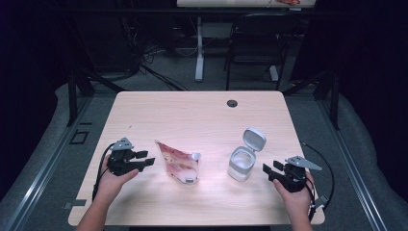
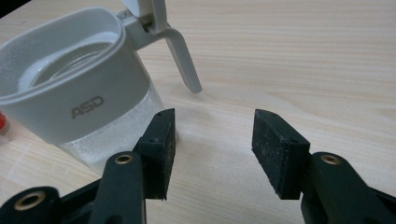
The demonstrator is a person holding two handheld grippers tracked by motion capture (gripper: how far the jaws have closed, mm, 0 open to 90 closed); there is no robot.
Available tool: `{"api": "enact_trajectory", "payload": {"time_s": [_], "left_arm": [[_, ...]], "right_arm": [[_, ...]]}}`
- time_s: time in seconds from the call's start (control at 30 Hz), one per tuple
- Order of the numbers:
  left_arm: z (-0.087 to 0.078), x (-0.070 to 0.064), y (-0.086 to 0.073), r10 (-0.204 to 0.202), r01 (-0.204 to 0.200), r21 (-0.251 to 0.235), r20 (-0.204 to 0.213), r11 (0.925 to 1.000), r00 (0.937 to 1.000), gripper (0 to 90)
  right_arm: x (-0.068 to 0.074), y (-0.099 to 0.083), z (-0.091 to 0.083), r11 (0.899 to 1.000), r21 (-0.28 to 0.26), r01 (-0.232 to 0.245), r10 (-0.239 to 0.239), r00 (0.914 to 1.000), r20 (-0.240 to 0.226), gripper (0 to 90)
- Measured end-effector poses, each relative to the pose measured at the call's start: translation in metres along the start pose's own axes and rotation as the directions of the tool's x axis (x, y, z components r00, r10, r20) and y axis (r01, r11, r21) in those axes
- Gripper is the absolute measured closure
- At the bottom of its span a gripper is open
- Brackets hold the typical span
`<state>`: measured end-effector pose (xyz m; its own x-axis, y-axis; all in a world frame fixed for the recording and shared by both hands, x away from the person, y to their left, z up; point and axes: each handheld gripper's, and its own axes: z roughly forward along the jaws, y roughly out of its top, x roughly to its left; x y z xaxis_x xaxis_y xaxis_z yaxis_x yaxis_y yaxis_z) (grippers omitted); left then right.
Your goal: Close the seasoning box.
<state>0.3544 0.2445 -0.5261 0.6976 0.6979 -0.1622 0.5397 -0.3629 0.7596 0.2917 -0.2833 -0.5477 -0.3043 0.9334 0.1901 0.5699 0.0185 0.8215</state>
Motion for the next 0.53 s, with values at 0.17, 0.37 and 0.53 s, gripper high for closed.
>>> {"api": "enact_trajectory", "payload": {"time_s": [0.17,0.37,0.53], "left_arm": [[0.0044,0.0002,-0.0016,0.003,-0.003,0.011,0.0,0.9999,1.0,52.1],[0.0064,0.003,-0.0025,-0.007,0.007,0.011,-0.017,0.9999,0.9998,50.1],[0.0068,0.0057,-0.0032,-0.02,0.02,0.001,-0.028,0.9998,0.9994,49.3]], "right_arm": [[0.0006,-0.0019,0.001,1.0,0.009,-0.005,0.005,1.0,-0.004,49.2],[0.0017,-0.0026,0.0007,1.0,0.019,0.005,-0.004,0.9999,-0.013,49.0],[0.0002,-0.0034,0.0024,0.999,0.035,0.005,-0.005,0.9999,-0.009,48.6]]}}
